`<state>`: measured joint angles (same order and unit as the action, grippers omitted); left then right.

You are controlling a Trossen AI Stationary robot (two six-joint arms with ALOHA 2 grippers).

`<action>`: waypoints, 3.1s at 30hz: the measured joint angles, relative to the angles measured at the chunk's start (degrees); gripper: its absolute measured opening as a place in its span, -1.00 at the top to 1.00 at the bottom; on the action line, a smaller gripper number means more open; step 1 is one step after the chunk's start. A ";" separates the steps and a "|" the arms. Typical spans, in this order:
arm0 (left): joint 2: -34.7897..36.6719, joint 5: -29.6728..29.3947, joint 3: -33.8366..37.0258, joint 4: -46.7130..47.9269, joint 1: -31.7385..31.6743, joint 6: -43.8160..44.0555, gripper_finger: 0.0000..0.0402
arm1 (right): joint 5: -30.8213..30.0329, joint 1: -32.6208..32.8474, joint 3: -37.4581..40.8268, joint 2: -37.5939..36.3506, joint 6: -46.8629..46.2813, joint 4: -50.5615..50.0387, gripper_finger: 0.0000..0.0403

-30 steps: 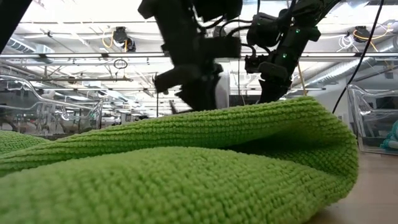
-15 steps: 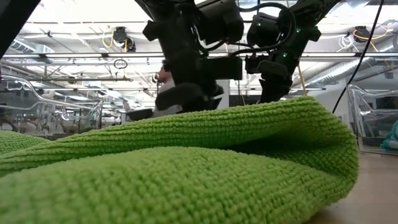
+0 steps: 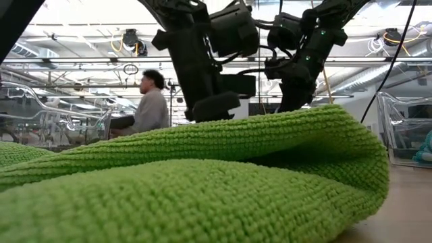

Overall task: Sort microfiber towel by color & place in baskets
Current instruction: Fold the blue microfiber towel

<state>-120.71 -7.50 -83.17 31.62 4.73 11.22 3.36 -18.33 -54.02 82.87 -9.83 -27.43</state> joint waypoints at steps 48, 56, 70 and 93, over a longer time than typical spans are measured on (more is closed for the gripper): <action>-4.32 -0.69 -2.96 -0.44 0.68 13.02 0.95 | 4.45 0.07 0.00 0.02 3.96 -2.44 1.00; -0.05 -2.34 -2.30 6.70 -0.43 14.02 0.98 | 7.47 0.40 0.02 -1.59 9.58 -2.89 1.00; 18.47 -6.12 -2.61 10.36 -5.36 12.53 0.98 | 6.95 1.57 0.02 -16.93 7.46 0.33 1.00; 11.68 7.10 -2.65 14.85 -1.99 13.60 0.98 | 7.21 9.60 0.02 -10.61 2.54 3.55 1.00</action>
<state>-109.03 -0.40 -85.82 46.47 2.74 24.82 10.57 -8.73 -54.00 72.26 -7.29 -23.88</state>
